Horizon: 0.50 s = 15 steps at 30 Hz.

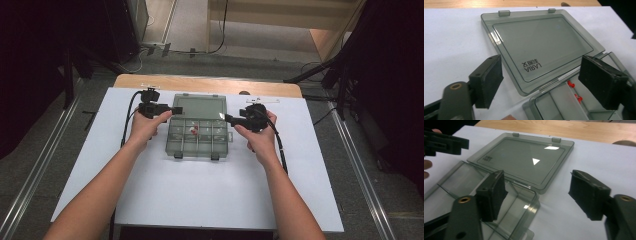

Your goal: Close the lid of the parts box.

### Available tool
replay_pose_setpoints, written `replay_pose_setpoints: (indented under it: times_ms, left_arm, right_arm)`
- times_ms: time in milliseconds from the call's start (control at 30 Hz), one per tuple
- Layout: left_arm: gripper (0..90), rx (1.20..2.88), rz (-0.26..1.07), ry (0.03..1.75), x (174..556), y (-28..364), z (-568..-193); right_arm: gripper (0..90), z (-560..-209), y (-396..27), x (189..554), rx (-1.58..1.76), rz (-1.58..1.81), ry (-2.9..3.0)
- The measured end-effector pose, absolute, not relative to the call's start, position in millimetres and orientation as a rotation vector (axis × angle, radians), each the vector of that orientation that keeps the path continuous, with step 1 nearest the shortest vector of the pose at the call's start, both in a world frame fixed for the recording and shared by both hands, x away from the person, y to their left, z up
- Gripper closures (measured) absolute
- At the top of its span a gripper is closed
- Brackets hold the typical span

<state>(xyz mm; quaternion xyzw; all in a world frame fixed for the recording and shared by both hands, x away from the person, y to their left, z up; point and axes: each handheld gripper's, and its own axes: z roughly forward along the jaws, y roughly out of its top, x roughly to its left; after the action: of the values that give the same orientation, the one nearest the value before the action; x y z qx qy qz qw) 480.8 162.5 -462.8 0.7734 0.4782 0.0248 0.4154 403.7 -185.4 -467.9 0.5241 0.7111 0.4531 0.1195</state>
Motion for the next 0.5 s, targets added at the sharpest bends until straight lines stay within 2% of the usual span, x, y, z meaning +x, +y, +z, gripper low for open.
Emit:
replay_pose_setpoints:
  times_ms: [200,333,500]
  left_arm:
    - [29.9,1.974,0.103,1.247,486.3,160.3,-469.6]
    - [36.6,1.954,0.058,1.262,490.6,162.1,-475.3]
    - [38.9,1.908,0.043,1.321,494.9,163.5,-479.0]
  right_arm:
    - [37.6,-474.6,-182.5,420.3,1.625,1.349,2.085]
    - [42.9,-476.8,-180.2,429.6,1.662,1.342,2.088]
    - [47.7,-481.8,-176.3,440.6,1.692,1.317,2.097]
